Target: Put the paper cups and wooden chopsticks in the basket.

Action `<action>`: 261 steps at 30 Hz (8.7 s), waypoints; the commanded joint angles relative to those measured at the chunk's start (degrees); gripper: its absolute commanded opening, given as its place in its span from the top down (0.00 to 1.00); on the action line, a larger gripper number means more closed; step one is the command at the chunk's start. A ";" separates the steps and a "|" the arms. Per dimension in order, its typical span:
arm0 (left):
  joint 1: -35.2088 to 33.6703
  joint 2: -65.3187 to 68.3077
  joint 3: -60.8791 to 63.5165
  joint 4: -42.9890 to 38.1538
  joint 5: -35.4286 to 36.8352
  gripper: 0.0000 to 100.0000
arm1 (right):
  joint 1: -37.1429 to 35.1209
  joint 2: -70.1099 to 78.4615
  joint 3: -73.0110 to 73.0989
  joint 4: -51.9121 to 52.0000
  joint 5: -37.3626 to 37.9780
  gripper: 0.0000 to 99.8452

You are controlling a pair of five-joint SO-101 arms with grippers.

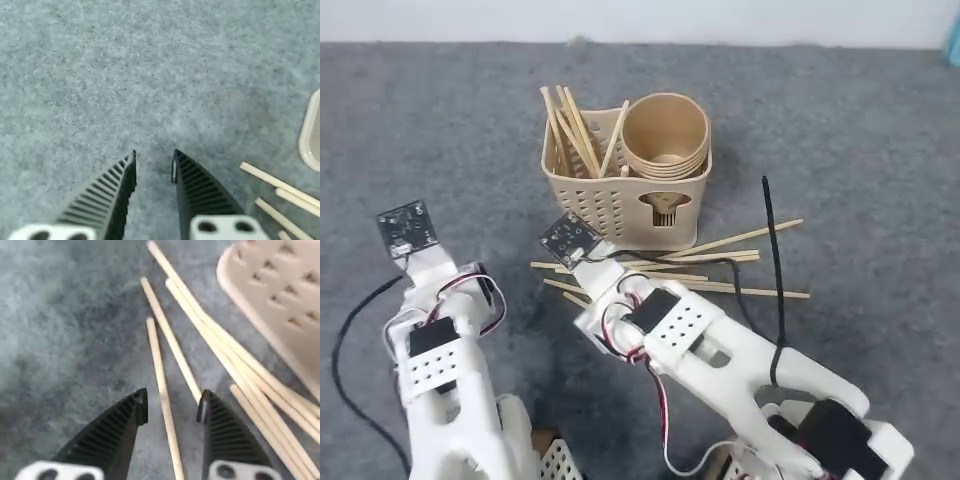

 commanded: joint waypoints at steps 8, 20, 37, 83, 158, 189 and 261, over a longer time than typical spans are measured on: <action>-1.32 -1.49 -0.84 -1.05 0.79 0.88 | -2.07 14.02 -10.73 -1.10 -0.26 0.86; -3.43 12.75 -8.92 -1.14 0.79 0.88 | -2.07 19.30 -13.98 -2.86 -0.26 0.87; -3.43 14.42 -9.98 -1.14 0.79 0.88 | -2.15 23.25 -11.16 -9.80 -0.26 0.87; -5.45 14.51 -9.71 -1.32 0.35 0.88 | -6.29 -12.35 -6.59 28.00 7.65 0.99; -5.27 14.68 -9.63 -3.08 0.35 0.88 | 18.86 -11.30 -15.21 -43.12 3.87 0.99; -5.19 14.77 -9.63 -3.16 0.35 0.88 | 16.92 -40.92 -15.12 19.47 -0.97 0.84; 25.14 18.81 -13.93 11.78 26.11 0.77 | 46.99 -41.80 34.29 20.44 20.92 0.84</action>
